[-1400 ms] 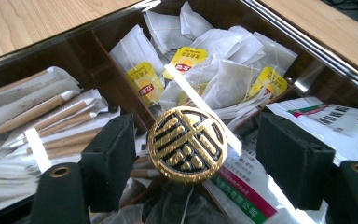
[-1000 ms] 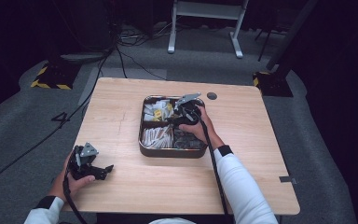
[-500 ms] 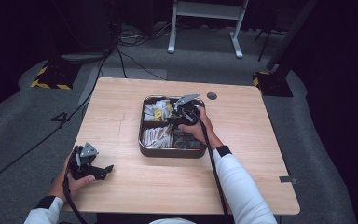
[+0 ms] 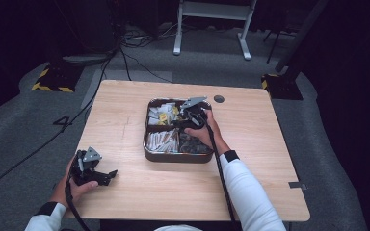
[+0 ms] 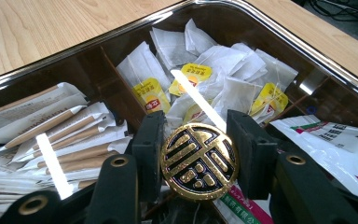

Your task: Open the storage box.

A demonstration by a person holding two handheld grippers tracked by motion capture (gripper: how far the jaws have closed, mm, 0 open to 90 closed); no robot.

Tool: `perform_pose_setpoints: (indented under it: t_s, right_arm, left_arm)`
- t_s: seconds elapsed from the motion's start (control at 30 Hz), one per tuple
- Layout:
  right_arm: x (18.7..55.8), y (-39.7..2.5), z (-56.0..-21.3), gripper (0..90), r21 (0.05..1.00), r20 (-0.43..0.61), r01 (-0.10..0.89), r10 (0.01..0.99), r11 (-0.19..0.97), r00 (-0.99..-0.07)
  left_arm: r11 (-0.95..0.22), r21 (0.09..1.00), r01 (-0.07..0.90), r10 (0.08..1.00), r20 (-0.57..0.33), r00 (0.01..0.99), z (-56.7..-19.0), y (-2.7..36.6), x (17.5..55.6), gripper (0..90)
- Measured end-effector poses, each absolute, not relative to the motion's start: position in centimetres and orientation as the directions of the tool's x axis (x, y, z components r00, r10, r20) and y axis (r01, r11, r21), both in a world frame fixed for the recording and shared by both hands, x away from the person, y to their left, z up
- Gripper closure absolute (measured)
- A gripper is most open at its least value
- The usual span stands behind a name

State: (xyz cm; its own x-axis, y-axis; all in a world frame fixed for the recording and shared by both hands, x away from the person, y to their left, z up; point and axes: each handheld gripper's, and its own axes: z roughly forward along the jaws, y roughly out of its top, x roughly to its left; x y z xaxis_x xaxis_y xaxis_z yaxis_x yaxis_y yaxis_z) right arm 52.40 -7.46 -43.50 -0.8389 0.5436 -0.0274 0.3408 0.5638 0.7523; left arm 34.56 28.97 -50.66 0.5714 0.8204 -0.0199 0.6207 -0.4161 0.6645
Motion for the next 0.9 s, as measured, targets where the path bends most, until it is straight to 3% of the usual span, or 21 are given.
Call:
perform_pose_setpoints:
  t_s: [0.9]
  right_arm:
    - [51.6,-7.9,-41.2,58.6,0.768,-0.057,0.309,0.541,0.56,-0.839]
  left_arm:
    - [-0.416,0.665,0.621,0.82,-0.02,0.571,-50.7,29.0,34.6,0.5]
